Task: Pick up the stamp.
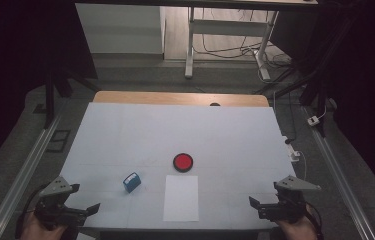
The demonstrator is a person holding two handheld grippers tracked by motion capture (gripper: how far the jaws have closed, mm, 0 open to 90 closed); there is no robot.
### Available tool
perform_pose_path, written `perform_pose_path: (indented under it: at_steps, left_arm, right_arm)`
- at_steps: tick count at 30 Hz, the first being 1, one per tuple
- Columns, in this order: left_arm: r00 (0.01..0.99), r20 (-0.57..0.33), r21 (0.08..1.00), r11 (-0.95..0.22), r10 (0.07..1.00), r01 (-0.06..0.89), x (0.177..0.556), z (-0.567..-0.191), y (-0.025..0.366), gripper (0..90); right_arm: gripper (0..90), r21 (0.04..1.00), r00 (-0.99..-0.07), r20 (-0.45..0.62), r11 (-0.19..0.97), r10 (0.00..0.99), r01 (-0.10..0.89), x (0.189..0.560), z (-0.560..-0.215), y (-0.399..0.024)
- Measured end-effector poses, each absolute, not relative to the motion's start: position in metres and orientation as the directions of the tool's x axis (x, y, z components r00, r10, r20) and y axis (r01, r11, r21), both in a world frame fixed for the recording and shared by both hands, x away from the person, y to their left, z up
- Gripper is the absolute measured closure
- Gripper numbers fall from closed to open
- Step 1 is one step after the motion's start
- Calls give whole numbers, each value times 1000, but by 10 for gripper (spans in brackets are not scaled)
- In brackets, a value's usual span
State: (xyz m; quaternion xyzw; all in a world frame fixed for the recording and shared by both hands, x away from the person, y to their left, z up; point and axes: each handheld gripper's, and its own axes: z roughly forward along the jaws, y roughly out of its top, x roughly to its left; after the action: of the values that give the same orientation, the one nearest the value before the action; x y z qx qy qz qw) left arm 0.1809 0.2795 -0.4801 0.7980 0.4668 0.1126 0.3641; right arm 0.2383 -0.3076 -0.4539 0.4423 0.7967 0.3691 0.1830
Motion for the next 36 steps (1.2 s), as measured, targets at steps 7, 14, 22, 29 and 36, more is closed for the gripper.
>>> perform_pose_path:
  at_steps: [7,14,22,29,36]
  left_arm:
    - [540,-179,685,-290,823,669,182,-480,281,13]
    - [543,-182,682,-292,820,670,182,-480,281,13]
    - [543,-178,682,-295,821,669,182,-480,281,10]
    - [544,-159,679,-309,824,666,181,-480,279,0]
    - [544,-119,677,-333,830,656,180,-478,271,0]
  right_arm:
    - [0,744,-558,27,356,829,565,238,-454,-306]
    - [0,745,-567,33,358,823,563,238,-454,-306]
    - [0,741,-575,31,367,818,563,238,-454,-305]
    - [0,736,-583,24,380,812,560,238,-455,-304]
    - [0,729,-588,21,391,809,563,239,-455,-303]
